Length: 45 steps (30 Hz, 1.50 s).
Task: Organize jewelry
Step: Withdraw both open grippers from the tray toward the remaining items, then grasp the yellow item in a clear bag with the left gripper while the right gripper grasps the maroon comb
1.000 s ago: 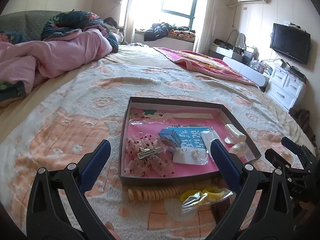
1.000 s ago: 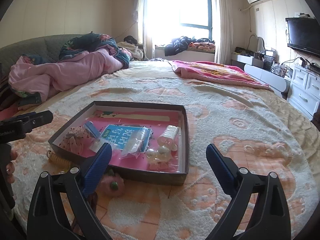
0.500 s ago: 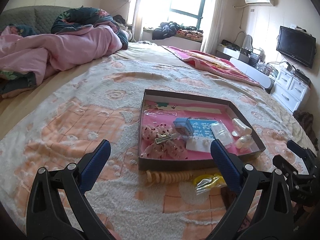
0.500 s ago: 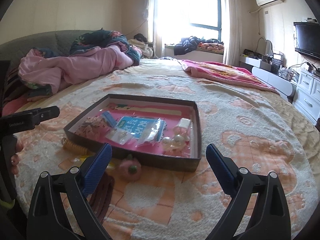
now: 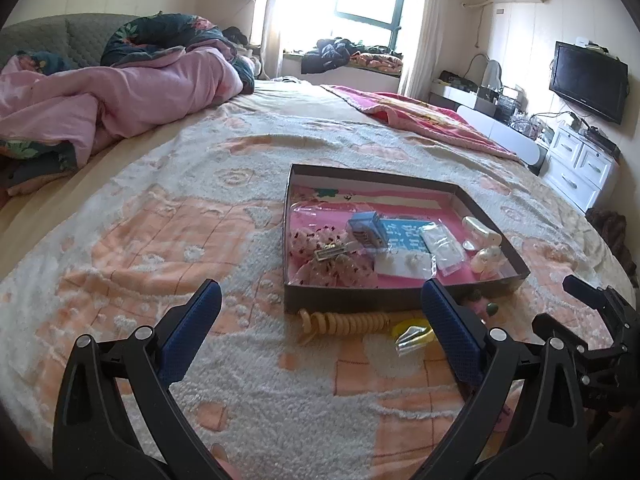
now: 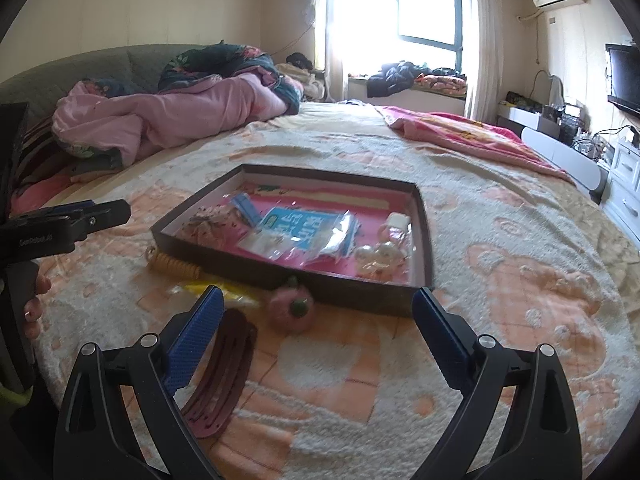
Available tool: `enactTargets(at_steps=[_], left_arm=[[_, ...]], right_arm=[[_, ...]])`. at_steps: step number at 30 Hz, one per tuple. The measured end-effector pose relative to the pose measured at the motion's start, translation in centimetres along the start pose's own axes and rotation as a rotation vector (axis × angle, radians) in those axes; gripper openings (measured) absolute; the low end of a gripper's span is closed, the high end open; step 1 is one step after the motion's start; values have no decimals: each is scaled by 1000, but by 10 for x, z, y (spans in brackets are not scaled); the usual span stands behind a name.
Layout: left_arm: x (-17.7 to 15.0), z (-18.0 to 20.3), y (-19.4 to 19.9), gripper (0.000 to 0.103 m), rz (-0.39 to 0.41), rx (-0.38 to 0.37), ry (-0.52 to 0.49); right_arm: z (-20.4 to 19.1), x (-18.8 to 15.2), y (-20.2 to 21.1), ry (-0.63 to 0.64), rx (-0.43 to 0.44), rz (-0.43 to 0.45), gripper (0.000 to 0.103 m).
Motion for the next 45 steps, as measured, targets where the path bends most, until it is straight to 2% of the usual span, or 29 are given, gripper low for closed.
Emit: enactTargets(at_steps=[3,9,14,20,25,27,28,30,31,37,41,45], left_arm=[[-6,-4,1,91,-19,2,7],[-26,-10,-7,91,-106,-19,54],[-36,3,-10,77,-141,-66,36],[-51,18,-18,59,-199,-131,30],[-59,26,-21,51,-232,-169,39],[-62,30,-23,50,-244,-189,39],[-63,33,-24,49,-248,-194,28],[-64,38,-26,48,-251,-204,12],[-65,42,-27,48,-250,-209,-7],[-62,58,-35,48,-242,-230,-82],[-56,73,-38,43,-217,-251,-157],[-60,90,-42,40,-224,-287,-245]], right_arm=[[-10,-7,0,1,21,-18,92],[-30,-24,-2,9,63,-69,92],[-44,-38,-6,8,97,-111,91],[-54,-56,-16,6,115,-171,78],[-54,-64,-19,31,90,-185,68],[-53,-65,-19,45,77,-187,55],[-53,-66,-19,55,72,-188,52],[-49,-67,-18,71,54,-187,35],[-46,-67,-17,73,47,-187,32],[-34,-65,-10,57,40,-192,31],[-23,-63,-5,30,27,-196,31],[-7,-62,-2,1,-1,-197,31]])
Point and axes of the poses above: each gripper's, at about its wrist camera, not at the fingertips, and y roughly against the way its jaws point, z to its right, x to its top, the point moved 8 cm from there along -y, roughly the way its jaws point, and after that the axes turned 10 degrees about z, right-handed, at the moved point
